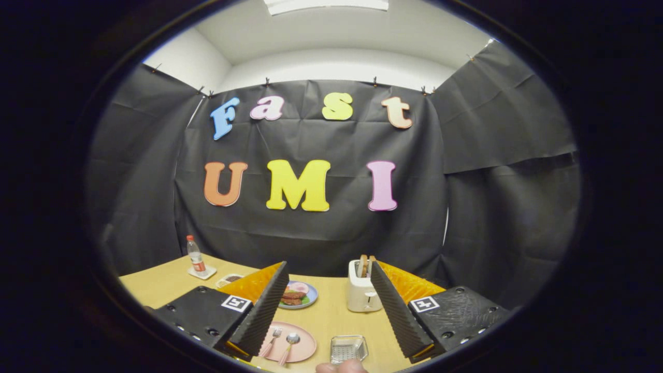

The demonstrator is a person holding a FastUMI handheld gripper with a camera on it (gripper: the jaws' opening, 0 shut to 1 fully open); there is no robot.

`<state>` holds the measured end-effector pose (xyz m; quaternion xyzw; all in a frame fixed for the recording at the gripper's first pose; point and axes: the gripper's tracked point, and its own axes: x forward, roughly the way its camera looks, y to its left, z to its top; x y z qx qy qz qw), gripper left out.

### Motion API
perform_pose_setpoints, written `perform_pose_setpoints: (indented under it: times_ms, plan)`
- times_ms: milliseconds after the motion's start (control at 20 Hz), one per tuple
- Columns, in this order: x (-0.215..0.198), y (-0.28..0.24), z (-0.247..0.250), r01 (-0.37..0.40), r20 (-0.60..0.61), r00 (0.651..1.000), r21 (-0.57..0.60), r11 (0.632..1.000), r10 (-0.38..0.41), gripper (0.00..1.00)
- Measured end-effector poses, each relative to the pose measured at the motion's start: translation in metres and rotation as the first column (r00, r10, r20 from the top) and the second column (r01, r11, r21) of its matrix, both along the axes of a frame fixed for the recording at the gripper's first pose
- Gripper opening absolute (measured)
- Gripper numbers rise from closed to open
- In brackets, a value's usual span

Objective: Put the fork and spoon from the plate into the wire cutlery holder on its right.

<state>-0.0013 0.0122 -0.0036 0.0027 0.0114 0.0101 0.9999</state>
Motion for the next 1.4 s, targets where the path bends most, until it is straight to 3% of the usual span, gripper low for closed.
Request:
perform_pose_setpoints:
  times_ms: [450,800,950,1150,1400]
  plan:
    - [-0.001,0.009,-0.017,-0.013,-0.046,0.999,-0.011,1.000,0.013,0.95]
    - [-0.003,0.028,-0.086,-0.060,-0.234,0.971,-0.018,0.998,0.054,0.95]
    - [-0.007,0.039,-0.138,-0.075,-0.373,0.926,-0.017,0.997,0.063,0.96]
    - [-0.008,0.063,-0.208,-0.073,-0.567,0.820,0.028,0.997,0.076,0.96]
    - [-0.001,0.084,-0.268,-0.042,-0.699,0.713,0.036,0.998,0.055,0.96]
